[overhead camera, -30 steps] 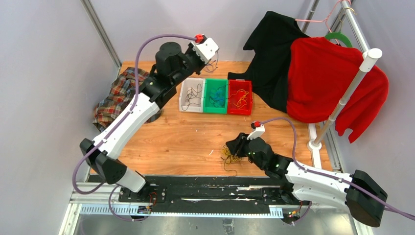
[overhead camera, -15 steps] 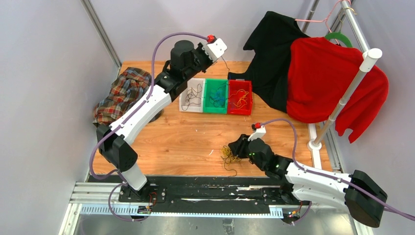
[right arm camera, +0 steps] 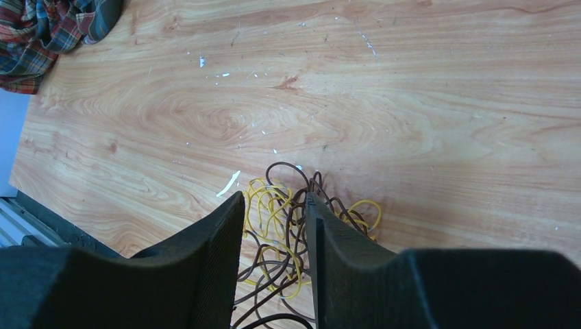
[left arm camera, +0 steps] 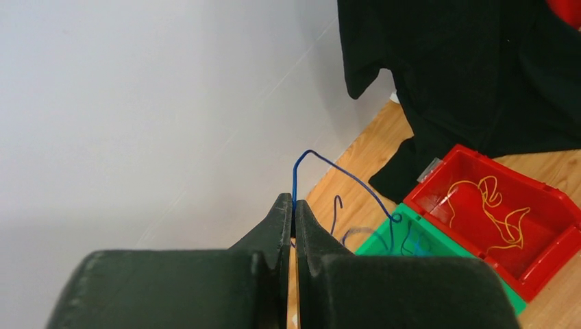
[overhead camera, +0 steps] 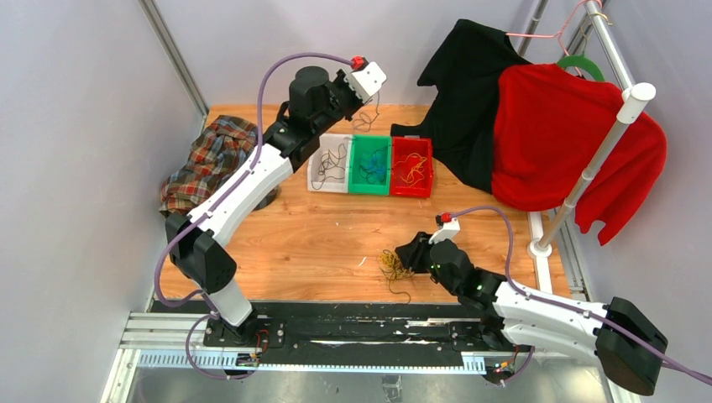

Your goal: Untangle the cables

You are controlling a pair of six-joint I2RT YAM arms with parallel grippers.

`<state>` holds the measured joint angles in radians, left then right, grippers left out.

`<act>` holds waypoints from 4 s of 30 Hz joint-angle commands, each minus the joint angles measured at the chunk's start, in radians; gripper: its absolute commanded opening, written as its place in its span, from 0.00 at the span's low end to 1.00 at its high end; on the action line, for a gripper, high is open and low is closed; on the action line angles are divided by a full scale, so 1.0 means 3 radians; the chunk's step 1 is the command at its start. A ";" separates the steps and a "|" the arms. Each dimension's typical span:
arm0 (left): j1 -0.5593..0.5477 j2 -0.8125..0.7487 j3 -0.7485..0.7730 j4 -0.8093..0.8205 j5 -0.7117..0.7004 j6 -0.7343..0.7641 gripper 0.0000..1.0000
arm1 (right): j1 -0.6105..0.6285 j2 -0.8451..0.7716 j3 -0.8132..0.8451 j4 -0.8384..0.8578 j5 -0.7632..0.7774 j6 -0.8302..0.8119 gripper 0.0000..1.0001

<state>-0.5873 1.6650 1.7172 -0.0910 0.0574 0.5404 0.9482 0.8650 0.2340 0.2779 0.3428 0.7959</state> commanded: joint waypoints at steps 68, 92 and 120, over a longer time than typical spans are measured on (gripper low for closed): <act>-0.0030 0.1752 -0.0037 -0.0176 -0.0172 0.0757 0.10 | -0.0267 -0.0319 0.0085 -0.0323 0.0042 -0.0075 0.33; -0.0090 -0.0345 -0.1187 -0.1993 0.2115 -0.0477 0.89 | -0.0504 -0.0463 0.0391 -0.0343 -0.0641 0.0042 0.29; -0.0579 -0.0260 -0.1619 -0.1491 0.2293 0.0029 0.88 | -0.1213 -0.0661 0.1156 -0.1883 -0.1184 -0.0603 0.53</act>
<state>-0.6941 1.5375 1.1881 -0.5762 0.7761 0.5095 0.6102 0.7120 0.5327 -0.0307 -0.1535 0.6910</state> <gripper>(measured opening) 0.883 0.531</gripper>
